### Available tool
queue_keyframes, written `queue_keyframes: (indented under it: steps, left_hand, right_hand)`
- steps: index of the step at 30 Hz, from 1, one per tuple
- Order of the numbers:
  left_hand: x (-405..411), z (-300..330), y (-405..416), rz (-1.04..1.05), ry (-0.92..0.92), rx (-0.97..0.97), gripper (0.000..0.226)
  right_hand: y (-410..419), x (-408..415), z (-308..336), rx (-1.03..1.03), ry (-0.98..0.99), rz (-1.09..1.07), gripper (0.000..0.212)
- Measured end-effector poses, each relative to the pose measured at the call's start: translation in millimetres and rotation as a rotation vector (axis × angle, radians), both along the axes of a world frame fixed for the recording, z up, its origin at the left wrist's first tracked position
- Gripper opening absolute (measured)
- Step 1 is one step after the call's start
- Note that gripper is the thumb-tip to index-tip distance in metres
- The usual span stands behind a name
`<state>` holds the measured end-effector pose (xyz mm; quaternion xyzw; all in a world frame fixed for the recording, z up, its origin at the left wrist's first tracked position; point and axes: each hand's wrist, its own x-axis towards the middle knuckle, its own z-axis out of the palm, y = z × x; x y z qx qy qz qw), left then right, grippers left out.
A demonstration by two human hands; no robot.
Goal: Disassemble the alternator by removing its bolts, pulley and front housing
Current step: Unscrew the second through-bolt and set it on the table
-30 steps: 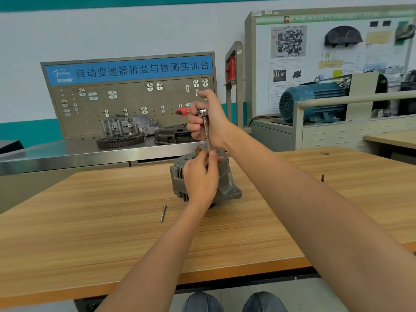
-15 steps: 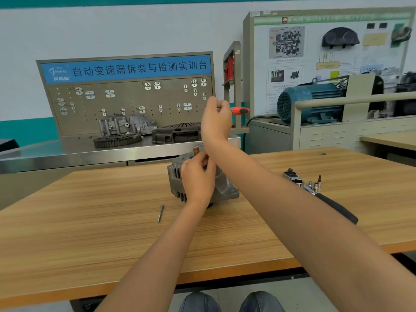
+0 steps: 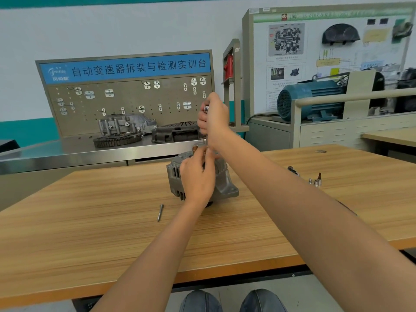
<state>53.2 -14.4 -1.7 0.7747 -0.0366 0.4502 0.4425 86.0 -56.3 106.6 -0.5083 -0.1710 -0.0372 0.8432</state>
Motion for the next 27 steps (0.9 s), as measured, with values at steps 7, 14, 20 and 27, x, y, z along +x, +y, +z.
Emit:
queue_keyframes:
  steps: [7, 14, 20, 27]
  left_hand:
    - [-1.3, 0.4, -1.0, 0.034, 0.006, 0.086, 0.029]
    - [-1.4, 1.6, 1.6, 0.01, 0.033, 0.057, 0.033]
    - [-2.5, 1.9, -0.5, 0.02, 0.033, 0.029, 0.03]
    - [-0.6, 1.1, -0.4, 0.035, 0.055, 0.008, 0.03]
  right_hand:
    - [-12.7, 7.7, 4.9, -0.092, -0.006, 0.526, 0.027]
    - [-10.6, 7.2, 4.0, -0.085, -0.008, 0.539, 0.027]
    - [-7.7, 3.5, 2.5, -0.06, -0.033, 0.384, 0.03]
    - [4.3, -4.3, 1.3, -0.065, -0.012, 0.006, 0.026]
